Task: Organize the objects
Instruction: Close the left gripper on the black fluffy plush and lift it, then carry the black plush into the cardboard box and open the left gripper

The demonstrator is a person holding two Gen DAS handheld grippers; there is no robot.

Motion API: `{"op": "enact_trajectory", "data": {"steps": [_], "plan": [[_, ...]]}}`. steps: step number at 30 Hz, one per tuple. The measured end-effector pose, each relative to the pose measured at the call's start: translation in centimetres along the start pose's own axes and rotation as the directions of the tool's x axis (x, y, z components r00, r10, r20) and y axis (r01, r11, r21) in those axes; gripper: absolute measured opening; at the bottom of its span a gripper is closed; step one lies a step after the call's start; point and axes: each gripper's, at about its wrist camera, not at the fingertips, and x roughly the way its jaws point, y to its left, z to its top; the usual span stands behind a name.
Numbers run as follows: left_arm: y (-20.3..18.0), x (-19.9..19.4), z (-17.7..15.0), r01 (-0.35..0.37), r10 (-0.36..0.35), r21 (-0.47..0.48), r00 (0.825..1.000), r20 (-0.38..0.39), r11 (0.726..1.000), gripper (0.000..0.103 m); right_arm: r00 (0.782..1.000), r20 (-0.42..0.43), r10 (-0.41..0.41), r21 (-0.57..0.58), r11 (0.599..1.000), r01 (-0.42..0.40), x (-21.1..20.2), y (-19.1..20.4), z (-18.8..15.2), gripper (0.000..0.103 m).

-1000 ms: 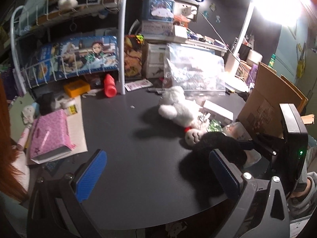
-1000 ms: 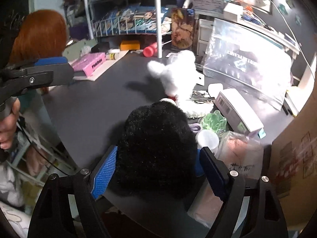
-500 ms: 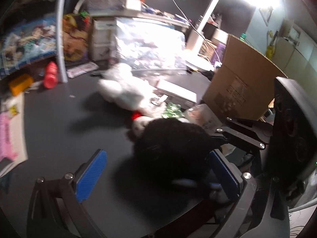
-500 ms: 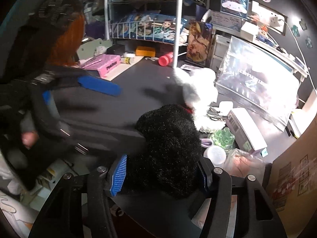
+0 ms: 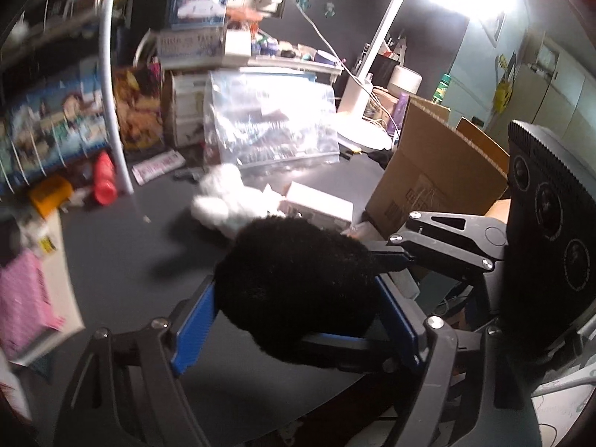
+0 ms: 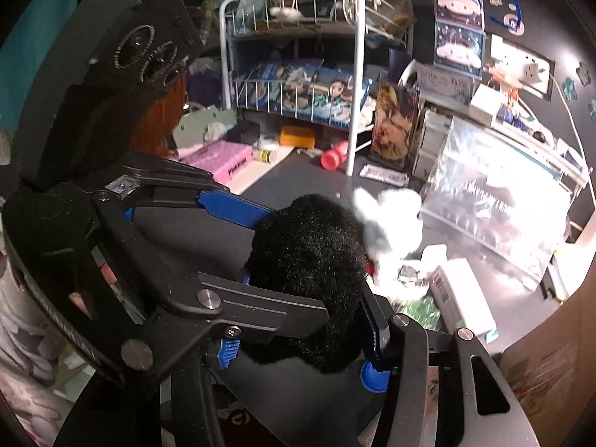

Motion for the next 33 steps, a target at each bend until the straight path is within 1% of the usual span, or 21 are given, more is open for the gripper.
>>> {"op": "enact_trajectory", "data": {"steps": [4,8,12,16,20,26,30,33], "plan": [[-1.1,-2.4,1.8,-0.047,0.046,0.028,0.999,0.021,0.999,0.078,0.999,0.02,-0.03,-0.002,1.0,0.03,-1.7,0.5,2.0,0.047],[-2.4,-4.0,4.0,-0.067,0.064,0.051,0.997,0.048,0.996,0.077,0.998,0.046,-0.046,0.005,0.999,0.046,-3.8,0.1,3.7,0.046],[-4.5,-5.0,6.4,-0.073,0.067,0.092,0.996,0.065,0.993,0.076,0.995,0.069,-0.067,0.018,0.998,0.066,-6.1,-0.9,5.0,0.046],[-6.9,-5.1,8.9,-0.067,0.056,0.131,0.995,0.086,0.989,0.076,0.989,0.104,-0.102,0.033,0.995,0.099,-8.8,-2.6,5.7,0.045],[-10.0,-4.2,11.3,-0.062,0.046,0.179,0.995,0.089,0.982,0.076,0.981,0.136,-0.135,0.061,0.99,0.128,-11.2,-4.8,5.6,0.045],[-14.6,-1.6,14.6,-0.023,0.009,0.231,0.998,0.059,0.973,0.076,0.971,0.153,-0.184,0.138,0.977,0.164,-14.3,-8.9,4.2,0.045],[-17.1,1.2,16.1,0.021,-0.024,0.243,1.0,0.008,0.97,0.076,0.969,0.147,-0.201,0.203,0.964,0.169,-15.9,-11.8,2.4,0.045],[-18.2,3.4,16.8,0.051,-0.044,0.239,0.998,-0.035,0.97,0.076,0.968,0.128,-0.214,0.244,0.953,0.179,-16.7,-13.6,1.2,0.045]]}}
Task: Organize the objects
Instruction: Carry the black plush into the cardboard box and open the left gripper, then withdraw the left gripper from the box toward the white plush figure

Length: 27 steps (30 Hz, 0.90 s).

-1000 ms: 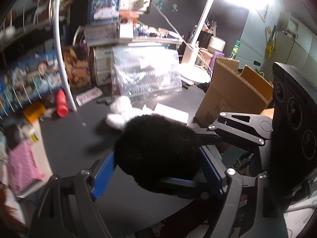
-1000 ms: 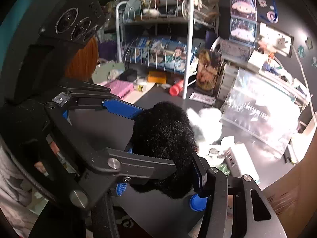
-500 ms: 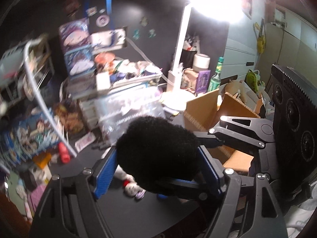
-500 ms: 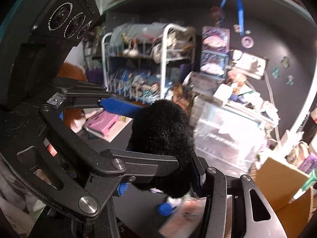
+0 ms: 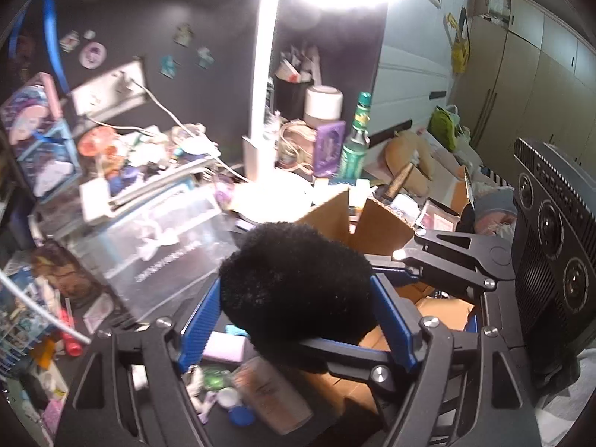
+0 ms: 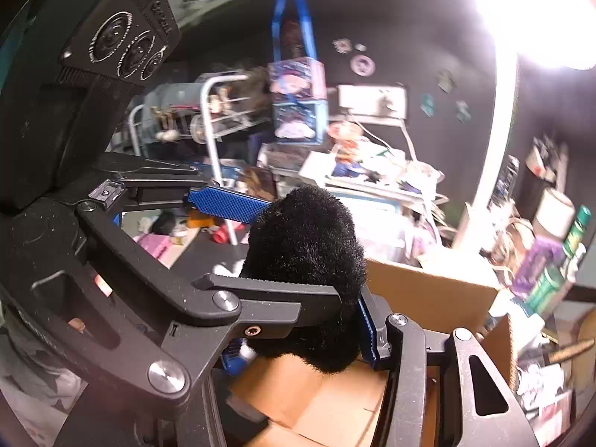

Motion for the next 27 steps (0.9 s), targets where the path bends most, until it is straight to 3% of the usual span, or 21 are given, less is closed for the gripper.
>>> {"op": "enact_trajectory", "data": {"steps": [7,14,15,17,19,27], "plan": [[-0.7,4.0,0.1,0.048,-0.051,-0.027,0.995,-0.09,0.998,0.076,0.996,-0.087,0.003,0.082,0.997,0.004,0.9,-3.3,-1.9,0.045],[-1.1,4.4,-0.1,0.048,-0.05,-0.015,0.993,-0.104,0.999,0.081,0.99,-0.141,-0.006,0.077,0.997,0.017,1.2,-3.7,-2.2,0.049],[-1.1,4.4,-0.1,0.04,-0.04,-0.004,0.994,-0.099,0.999,0.084,0.988,-0.152,-0.013,0.068,0.997,0.023,1.3,-3.5,-2.1,0.051],[-1.2,4.1,-0.1,0.008,-0.007,0.014,0.996,-0.085,1.0,0.1,0.986,-0.168,-0.019,0.049,0.998,0.027,1.4,-3.2,-2.1,0.063],[-1.3,3.7,-0.2,-0.008,0.01,0.029,0.998,-0.069,1.0,0.102,0.985,-0.169,-0.036,0.035,0.998,0.043,1.4,-3.0,-2.1,0.077],[-1.5,2.7,-0.6,-0.011,0.013,0.061,0.999,-0.046,0.998,0.102,0.983,-0.17,-0.066,0.023,0.997,0.071,1.1,-3.0,-2.4,0.078]]}}
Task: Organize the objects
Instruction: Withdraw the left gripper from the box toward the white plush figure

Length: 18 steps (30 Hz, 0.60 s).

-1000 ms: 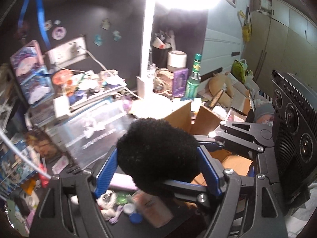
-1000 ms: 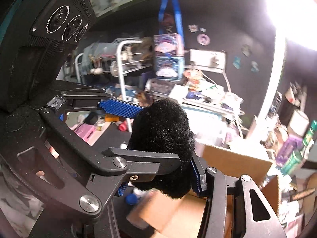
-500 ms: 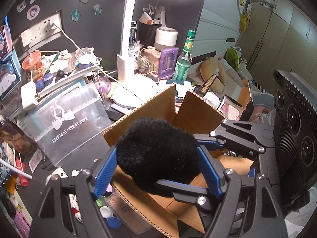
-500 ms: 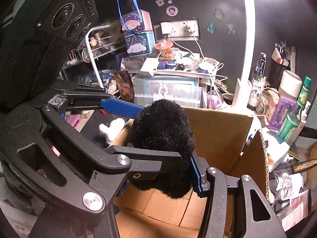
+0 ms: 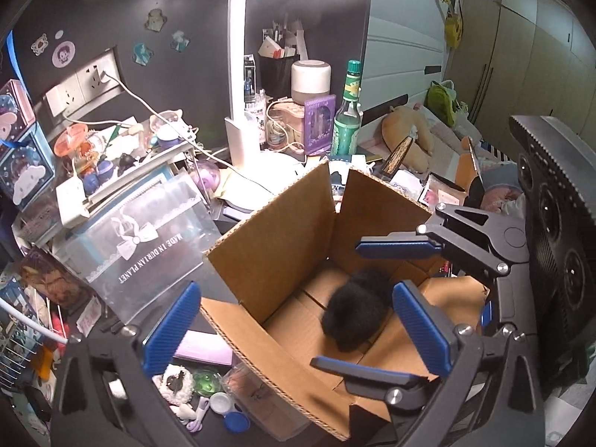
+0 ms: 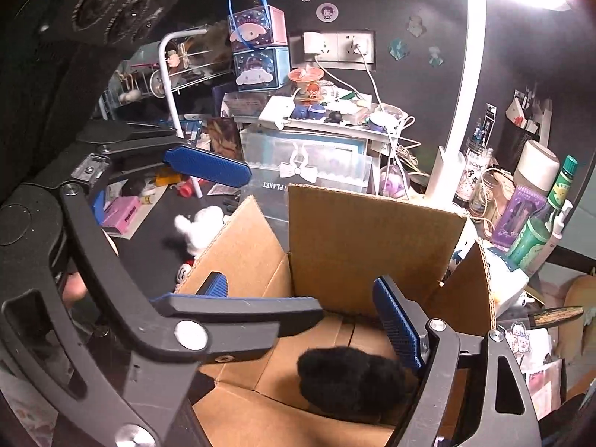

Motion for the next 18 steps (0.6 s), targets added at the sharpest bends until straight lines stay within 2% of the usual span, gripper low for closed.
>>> {"op": "enact_trajectory", "data": {"steps": [6,11,13,15,18], "plan": [[0.8,-1.7,-0.7,0.002,-0.001,-0.017,0.999,0.044,1.0,0.102,1.0,0.017,-0.009,0.0,1.0,0.009,-0.4,0.4,-0.1,0.078],[2.6,-4.9,-1.7,0.001,0.004,-0.046,0.994,0.114,0.999,0.102,0.998,0.056,-0.021,-0.021,1.0,0.022,-1.3,1.9,0.2,0.078],[4.0,-6.6,-2.4,-0.037,0.047,-0.071,0.988,0.147,0.997,0.102,0.996,0.088,-0.012,-0.035,0.999,0.015,-1.8,3.0,0.6,0.078],[5.6,-8.3,-3.4,-0.102,0.12,-0.105,0.977,0.176,0.989,0.102,0.994,0.111,0.012,-0.052,0.999,-0.007,-2.1,4.2,1.1,0.078],[8.2,-10.2,-5.5,-0.141,0.172,-0.16,0.965,0.198,0.977,0.102,0.991,0.112,0.076,-0.09,0.994,-0.066,-1.9,6.7,1.9,0.079]]}}
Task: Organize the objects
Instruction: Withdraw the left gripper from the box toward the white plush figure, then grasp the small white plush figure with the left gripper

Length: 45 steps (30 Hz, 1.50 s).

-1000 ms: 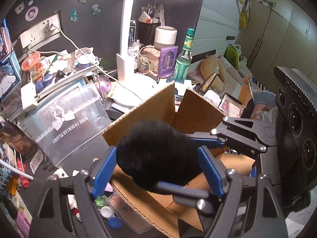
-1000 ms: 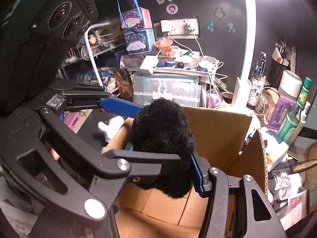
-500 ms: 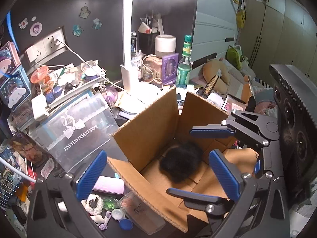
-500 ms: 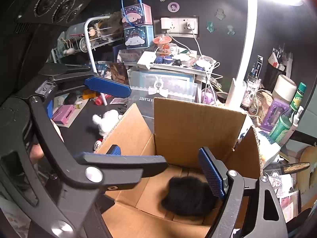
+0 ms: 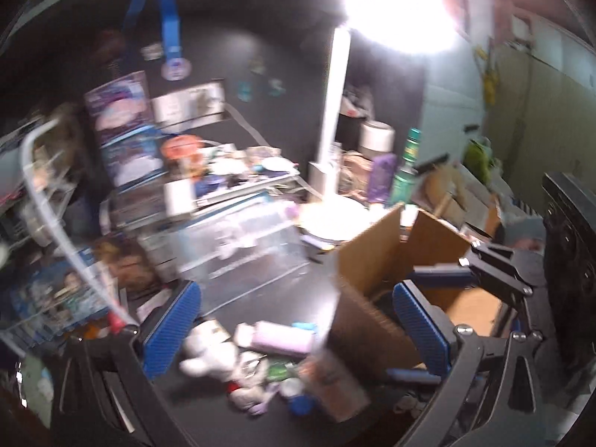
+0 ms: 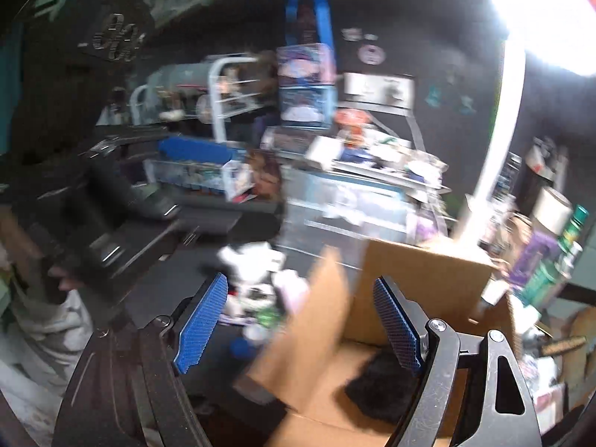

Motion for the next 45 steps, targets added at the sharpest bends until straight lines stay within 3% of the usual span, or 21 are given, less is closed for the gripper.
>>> {"op": "enact_trajectory", "data": {"steps": [6,11,16,20,24,28,32,39,45], "plan": [[6.0,-1.8,-4.7,-0.094,0.095,-0.095,0.995,0.007,0.991,0.103,0.986,-0.054,0.16,-0.035,0.986,-0.162,3.3,5.6,0.5,0.079],[8.7,-1.2,-9.3,-0.107,0.104,-0.156,0.994,-0.024,0.982,0.103,0.962,-0.133,0.24,-0.047,0.968,-0.248,6.9,9.6,-1.3,0.079],[10.3,1.0,-13.5,-0.119,0.103,-0.22,0.991,-0.081,0.968,0.103,0.95,-0.208,0.233,-0.009,0.971,-0.24,10.6,10.7,-4.5,0.079],[11.6,2.6,-16.8,-0.185,0.152,-0.261,0.978,-0.142,0.947,0.103,0.95,-0.237,0.203,0.027,0.979,-0.202,14.0,10.0,-6.6,0.078],[13.1,3.4,-19.4,-0.204,0.147,-0.314,0.97,-0.196,0.927,0.103,0.955,-0.248,0.163,0.035,0.987,-0.159,17.2,8.9,-7.7,0.07],[13.6,3.1,-20.3,-0.217,0.155,-0.324,0.966,-0.207,0.921,0.103,0.954,-0.257,0.154,0.054,0.988,-0.145,19.5,8.1,-7.8,0.061],[13.9,3.1,-20.4,-0.22,0.153,-0.335,0.964,-0.215,0.916,0.103,0.948,-0.276,0.157,0.049,0.988,-0.15,21.0,8.2,-7.7,0.06],[14.9,3.2,-20.9,-0.221,0.147,-0.36,0.964,-0.221,0.906,0.103,0.908,-0.278,0.315,0.0,0.945,-0.327,21.2,10.6,-7.3,0.059],[15.4,3.2,-21.4,-0.229,0.148,-0.373,0.961,-0.233,0.899,0.103,0.923,-0.301,0.24,-0.003,0.968,-0.253,22.8,9.9,-7.1,0.059]]}}
